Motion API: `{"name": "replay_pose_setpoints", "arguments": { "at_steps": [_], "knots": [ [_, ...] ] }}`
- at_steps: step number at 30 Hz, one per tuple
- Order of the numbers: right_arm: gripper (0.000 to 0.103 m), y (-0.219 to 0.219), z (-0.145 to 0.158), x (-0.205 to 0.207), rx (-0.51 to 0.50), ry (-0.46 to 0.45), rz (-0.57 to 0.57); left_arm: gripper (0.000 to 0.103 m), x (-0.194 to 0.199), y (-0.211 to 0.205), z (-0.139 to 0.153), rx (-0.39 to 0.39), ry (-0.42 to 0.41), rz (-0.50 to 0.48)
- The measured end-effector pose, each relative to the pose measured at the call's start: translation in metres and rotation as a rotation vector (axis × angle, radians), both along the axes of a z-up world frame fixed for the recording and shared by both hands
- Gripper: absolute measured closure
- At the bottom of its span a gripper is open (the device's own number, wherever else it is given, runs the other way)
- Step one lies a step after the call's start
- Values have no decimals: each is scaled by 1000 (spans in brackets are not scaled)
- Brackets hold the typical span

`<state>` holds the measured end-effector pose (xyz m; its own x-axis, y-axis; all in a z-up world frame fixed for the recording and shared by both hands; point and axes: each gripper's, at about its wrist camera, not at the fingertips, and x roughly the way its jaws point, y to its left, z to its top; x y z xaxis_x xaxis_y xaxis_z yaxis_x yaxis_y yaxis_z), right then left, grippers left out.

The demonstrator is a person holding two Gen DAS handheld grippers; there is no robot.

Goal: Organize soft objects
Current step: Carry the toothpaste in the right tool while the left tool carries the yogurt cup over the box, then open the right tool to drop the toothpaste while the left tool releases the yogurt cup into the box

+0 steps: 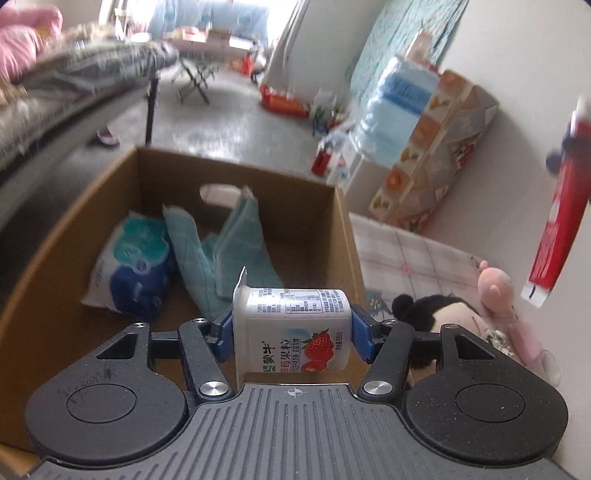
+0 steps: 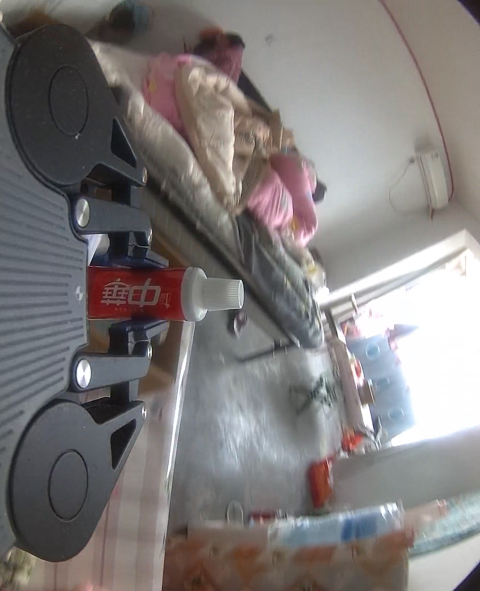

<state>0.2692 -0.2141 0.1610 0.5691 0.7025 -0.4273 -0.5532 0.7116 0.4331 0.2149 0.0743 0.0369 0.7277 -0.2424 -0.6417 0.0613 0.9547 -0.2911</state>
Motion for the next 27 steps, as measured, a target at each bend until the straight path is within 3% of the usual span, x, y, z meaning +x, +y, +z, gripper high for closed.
{"name": "replay_pose_setpoints", "arguments": {
  "at_steps": [5, 13, 27],
  "knots": [
    [74, 64, -10, 44, 28, 74, 80, 43, 38, 1, -33, -50, 154, -12],
    [74, 119, -66, 93, -105, 185, 73, 43, 74, -6, -75, -43, 363, 10],
    [72, 167, -122, 124, -470, 323, 35, 43, 90, -5, -81, -109, 402, 46]
  ]
}}
